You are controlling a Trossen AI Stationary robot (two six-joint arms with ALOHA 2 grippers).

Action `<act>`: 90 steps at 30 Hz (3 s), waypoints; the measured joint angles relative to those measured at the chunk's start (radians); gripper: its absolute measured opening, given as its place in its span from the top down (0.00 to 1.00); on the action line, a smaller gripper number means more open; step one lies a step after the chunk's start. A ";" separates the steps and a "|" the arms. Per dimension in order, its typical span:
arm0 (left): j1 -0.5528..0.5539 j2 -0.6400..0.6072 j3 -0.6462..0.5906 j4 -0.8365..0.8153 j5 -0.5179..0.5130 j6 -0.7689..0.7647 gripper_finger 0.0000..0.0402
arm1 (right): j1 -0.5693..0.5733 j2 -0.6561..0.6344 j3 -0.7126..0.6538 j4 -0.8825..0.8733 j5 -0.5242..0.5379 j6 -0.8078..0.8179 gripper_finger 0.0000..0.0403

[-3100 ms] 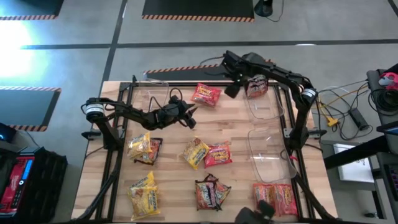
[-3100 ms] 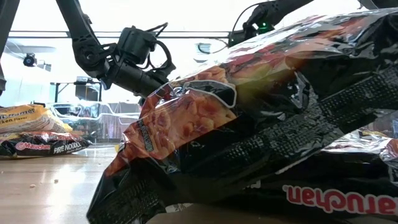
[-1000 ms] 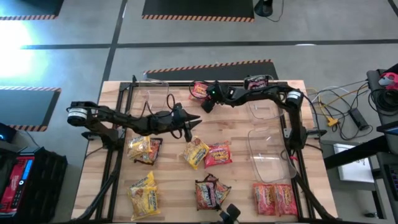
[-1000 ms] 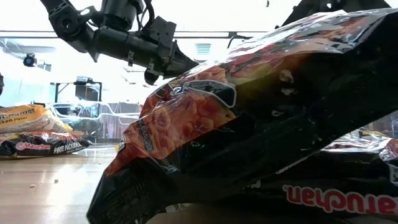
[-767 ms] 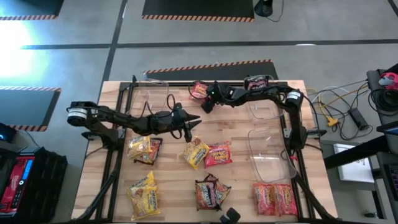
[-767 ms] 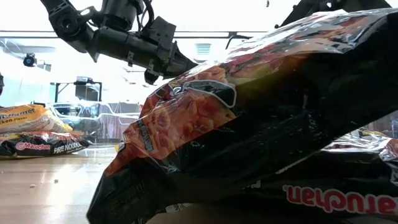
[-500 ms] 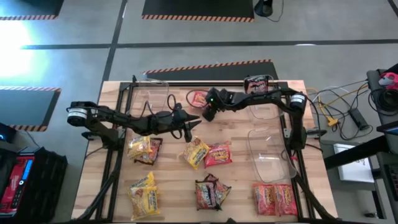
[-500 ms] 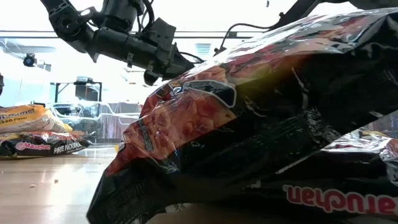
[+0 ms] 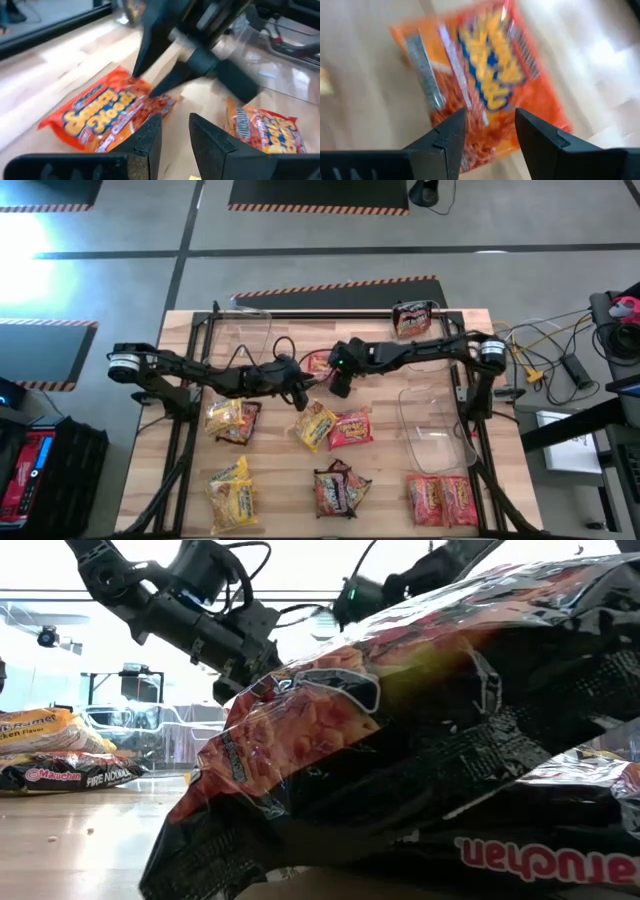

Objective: Sort Maruchan noodles
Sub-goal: Put the orange noodle pack into the bottom transparent bin

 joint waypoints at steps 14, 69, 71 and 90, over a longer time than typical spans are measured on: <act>0.000 0.071 -0.008 -0.033 -0.055 -0.251 0.80 | 0.000 -0.130 -0.224 0.099 0.016 0.071 0.61; 0.016 0.105 -0.002 -0.133 -0.178 -0.648 0.52 | -0.014 -0.014 -0.406 0.445 0.097 0.071 0.61; 0.019 0.112 -0.002 -0.126 -0.176 -0.651 0.52 | -0.014 -0.014 -0.421 0.470 0.099 0.071 0.61; 0.027 0.308 0.000 0.125 -0.170 -0.748 0.52 | -0.014 -0.013 -0.435 0.507 0.101 0.071 0.61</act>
